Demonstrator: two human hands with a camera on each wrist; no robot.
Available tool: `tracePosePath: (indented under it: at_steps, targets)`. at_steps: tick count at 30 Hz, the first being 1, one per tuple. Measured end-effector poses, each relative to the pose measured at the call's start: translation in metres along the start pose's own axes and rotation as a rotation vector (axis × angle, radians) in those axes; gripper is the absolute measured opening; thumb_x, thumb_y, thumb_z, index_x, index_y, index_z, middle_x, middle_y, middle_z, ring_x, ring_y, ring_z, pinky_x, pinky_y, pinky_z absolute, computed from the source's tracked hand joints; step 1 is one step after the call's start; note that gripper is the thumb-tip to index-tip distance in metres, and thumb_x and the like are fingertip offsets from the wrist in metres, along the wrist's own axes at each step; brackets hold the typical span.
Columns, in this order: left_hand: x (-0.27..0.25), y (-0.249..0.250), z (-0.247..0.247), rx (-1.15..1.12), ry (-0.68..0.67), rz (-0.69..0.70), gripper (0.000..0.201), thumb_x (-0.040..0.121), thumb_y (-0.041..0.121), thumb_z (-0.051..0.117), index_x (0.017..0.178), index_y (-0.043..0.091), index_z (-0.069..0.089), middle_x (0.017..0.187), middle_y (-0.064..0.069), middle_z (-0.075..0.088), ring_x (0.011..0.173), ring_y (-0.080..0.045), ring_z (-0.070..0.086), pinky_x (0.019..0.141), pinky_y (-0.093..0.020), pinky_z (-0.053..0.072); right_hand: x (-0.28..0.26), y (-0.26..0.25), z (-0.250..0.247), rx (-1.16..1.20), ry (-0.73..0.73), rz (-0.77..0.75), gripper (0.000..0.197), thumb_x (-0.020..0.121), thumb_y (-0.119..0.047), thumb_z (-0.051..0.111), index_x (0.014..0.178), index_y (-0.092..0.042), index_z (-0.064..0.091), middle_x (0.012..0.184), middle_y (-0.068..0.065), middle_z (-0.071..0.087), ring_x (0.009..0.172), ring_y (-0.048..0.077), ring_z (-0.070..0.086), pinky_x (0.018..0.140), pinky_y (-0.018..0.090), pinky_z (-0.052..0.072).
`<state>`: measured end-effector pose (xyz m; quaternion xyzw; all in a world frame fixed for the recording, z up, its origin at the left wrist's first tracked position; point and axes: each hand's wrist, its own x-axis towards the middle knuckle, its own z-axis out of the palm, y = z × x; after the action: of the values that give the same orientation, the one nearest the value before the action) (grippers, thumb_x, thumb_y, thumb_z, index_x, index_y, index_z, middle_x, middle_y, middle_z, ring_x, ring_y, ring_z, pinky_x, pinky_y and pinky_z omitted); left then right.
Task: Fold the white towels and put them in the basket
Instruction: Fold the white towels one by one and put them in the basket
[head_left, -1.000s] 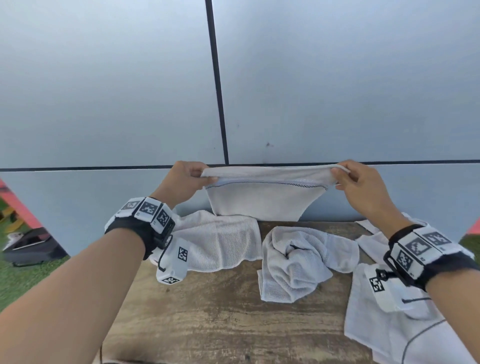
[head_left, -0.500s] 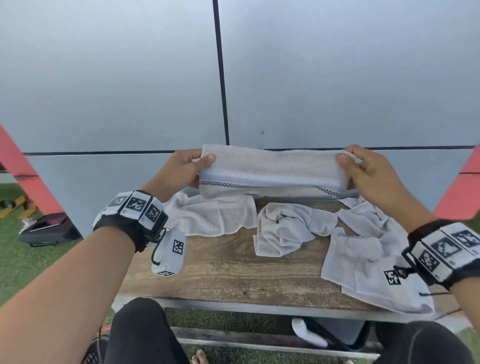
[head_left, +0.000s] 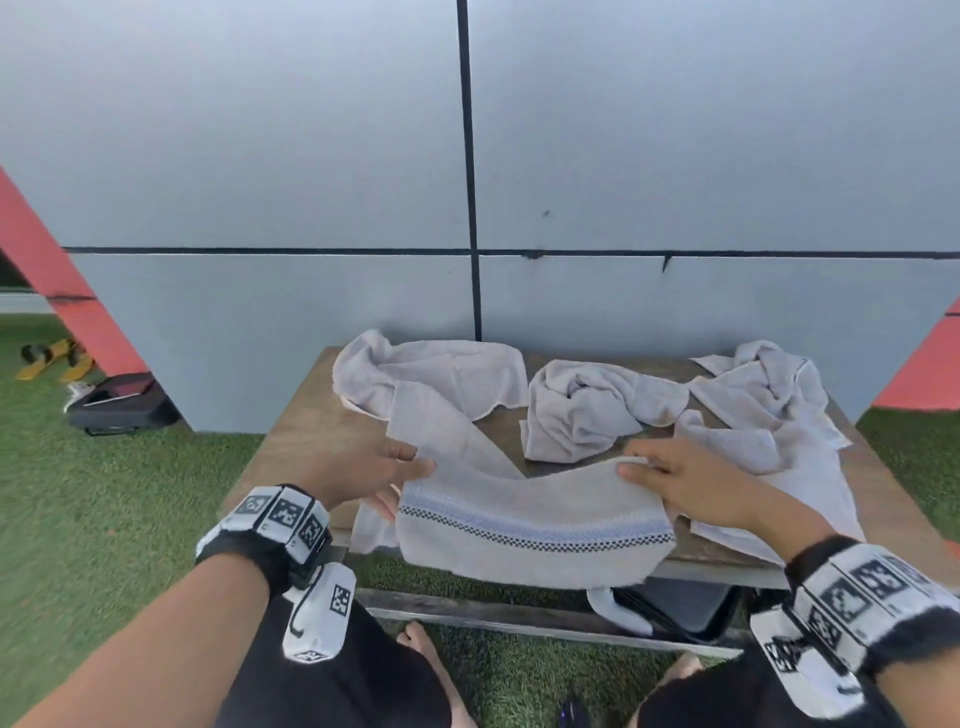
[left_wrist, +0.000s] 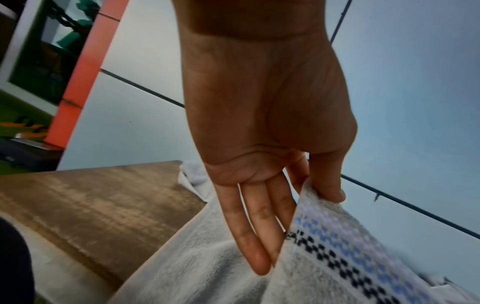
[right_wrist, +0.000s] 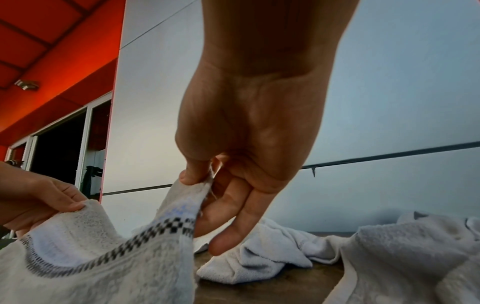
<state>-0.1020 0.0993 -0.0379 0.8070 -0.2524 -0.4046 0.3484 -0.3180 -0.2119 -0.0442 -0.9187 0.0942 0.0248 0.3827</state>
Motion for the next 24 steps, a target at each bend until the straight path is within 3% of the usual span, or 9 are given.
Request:
tracePosePath:
  at_steps: [4,9,13,15,17,18,20,22,24]
  targets:
    - [0.004,-0.012,-0.006,-0.057,0.026,-0.029,0.028,0.101,0.032,0.056,0.116,0.012,0.069,0.097,-0.009,0.077,0.074,-0.023,0.071,0.077,-0.035,0.059,0.030,0.004,0.007,-0.012,0.039,0.020,0.028,0.101,-0.035,0.054,0.073,-0.028,0.052,0.062,-0.017,0.050,0.061,-0.002,0.045,0.064,0.020,0.036]
    - [0.018,-0.032,-0.013,-0.103,0.157,-0.082,0.023,0.101,0.032,0.057,0.111,0.015,0.069,0.084,0.000,0.076,0.058,-0.013,0.066,0.074,-0.031,0.061,0.080,0.012,0.022,-0.132,0.164,0.050,0.033,0.101,-0.032,0.051,0.077,-0.010,0.055,0.067,0.005,0.055,0.062,0.016,0.048,0.061,0.031,0.035]
    - [0.039,-0.059,-0.015,-0.070,0.318,-0.134,0.026,0.100,0.031,0.059,0.120,0.014,0.064,0.092,-0.002,0.072,0.051,-0.010,0.063,0.057,-0.022,0.057,0.121,0.021,0.048,-0.192,0.181,0.116,0.038,0.099,-0.031,0.051,0.065,-0.012,0.049,0.065,0.005,0.056,0.061,0.018,0.047,0.057,0.032,0.032]
    - [0.049,-0.071,-0.018,-0.063,0.346,-0.182,0.029,0.099,0.031,0.059,0.123,0.015,0.063,0.098,-0.005,0.073,0.057,-0.014,0.065,0.061,-0.023,0.059,0.137,0.023,0.060,-0.233,0.182,0.162,0.038,0.098,-0.031,0.050,0.064,-0.013,0.047,0.065,0.005,0.056,0.062,0.019,0.049,0.056,0.034,0.034]
    - [0.059,-0.081,-0.020,-0.030,0.340,-0.231,0.027,0.098,0.032,0.059,0.117,0.012,0.064,0.096,-0.005,0.071,0.063,-0.018,0.065,0.066,-0.028,0.061,0.148,0.027,0.072,-0.293,0.170,0.217,0.034,0.098,-0.032,0.047,0.066,-0.019,0.046,0.069,0.001,0.056,0.066,0.019,0.052,0.057,0.034,0.037]
    - [0.064,-0.084,-0.020,0.008,0.346,-0.240,0.026,0.097,0.031,0.059,0.109,0.009,0.065,0.089,-0.006,0.067,0.063,-0.018,0.062,0.063,-0.028,0.058,0.152,0.028,0.078,-0.330,0.171,0.239,0.031,0.097,-0.033,0.046,0.069,-0.020,0.046,0.073,0.001,0.057,0.069,0.020,0.054,0.058,0.034,0.039]
    - [0.070,-0.088,-0.017,0.096,0.404,-0.239,0.018,0.096,0.028,0.061,0.088,0.011,0.060,0.074,-0.008,0.052,0.058,-0.016,0.049,0.055,-0.027,0.043,0.157,0.031,0.089,-0.385,0.202,0.269,0.024,0.097,-0.032,0.045,0.076,-0.020,0.048,0.078,0.001,0.058,0.073,0.024,0.057,0.058,0.033,0.041]
    - [0.077,-0.094,-0.016,0.125,0.477,-0.231,0.021,0.094,0.023,0.060,0.077,0.012,0.053,0.067,-0.003,0.044,0.055,-0.013,0.039,0.055,-0.026,0.032,0.160,0.032,0.097,-0.391,0.233,0.270,0.018,0.097,-0.028,0.045,0.081,-0.019,0.049,0.079,0.001,0.057,0.077,0.026,0.058,0.054,0.032,0.037]
    - [0.086,-0.098,-0.016,0.144,0.528,-0.237,0.020,0.094,0.030,0.055,0.082,0.015,0.060,0.073,0.000,0.054,0.070,-0.016,0.051,0.068,-0.029,0.044,0.163,0.031,0.102,-0.413,0.261,0.228,0.012,0.096,-0.023,0.046,0.088,-0.017,0.053,0.087,0.003,0.060,0.087,0.028,0.057,0.059,0.034,0.040]
